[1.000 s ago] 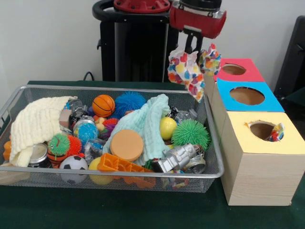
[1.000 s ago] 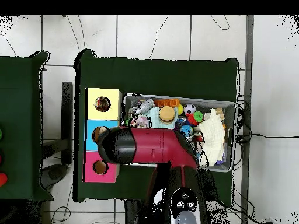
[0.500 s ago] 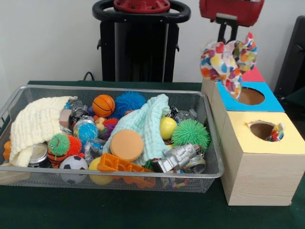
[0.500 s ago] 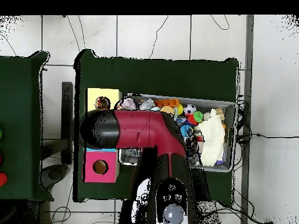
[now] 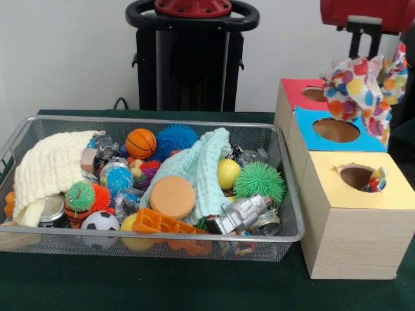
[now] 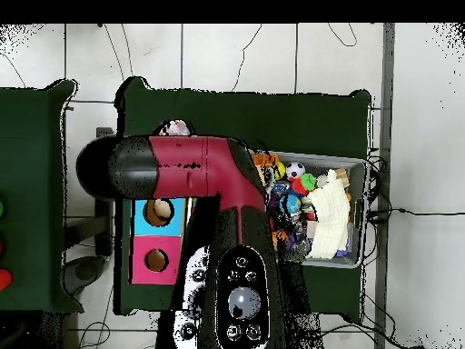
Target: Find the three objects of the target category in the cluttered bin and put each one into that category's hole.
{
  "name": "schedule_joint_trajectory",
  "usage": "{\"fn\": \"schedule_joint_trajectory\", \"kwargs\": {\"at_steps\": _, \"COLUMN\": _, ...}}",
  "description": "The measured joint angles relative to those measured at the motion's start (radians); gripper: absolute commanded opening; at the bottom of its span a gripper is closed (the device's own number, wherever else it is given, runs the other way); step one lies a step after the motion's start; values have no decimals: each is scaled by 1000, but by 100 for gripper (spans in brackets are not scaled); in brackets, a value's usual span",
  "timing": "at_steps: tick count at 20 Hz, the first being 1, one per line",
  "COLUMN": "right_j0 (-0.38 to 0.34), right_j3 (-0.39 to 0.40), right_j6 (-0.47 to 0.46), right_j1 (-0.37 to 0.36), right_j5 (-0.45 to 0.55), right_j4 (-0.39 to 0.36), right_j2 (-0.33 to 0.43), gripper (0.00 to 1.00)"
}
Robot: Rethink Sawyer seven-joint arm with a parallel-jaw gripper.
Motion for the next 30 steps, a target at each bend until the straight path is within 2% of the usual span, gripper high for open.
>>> {"fn": "schedule_joint_trajectory", "kwargs": {"at_steps": 6, "right_j0": 8, "right_j3": -50, "right_j6": 0, "right_j1": 69, "right_j5": -13, "right_j4": 3, "right_j2": -2, "gripper": 0}}
{"fn": "schedule_joint_trajectory", "kwargs": {"at_steps": 21, "right_j0": 40, "right_j3": -54, "right_j6": 0, "right_j1": 168, "right_j5": -143, "right_j4": 3, "right_j2": -17, "gripper": 0}}
{"fn": "schedule_joint_trajectory", "kwargs": {"at_steps": 30, "right_j0": 45, "right_j3": -74, "right_j6": 0, "right_j1": 226, "right_j5": -188, "right_j4": 4, "right_j2": -17, "gripper": 0}}
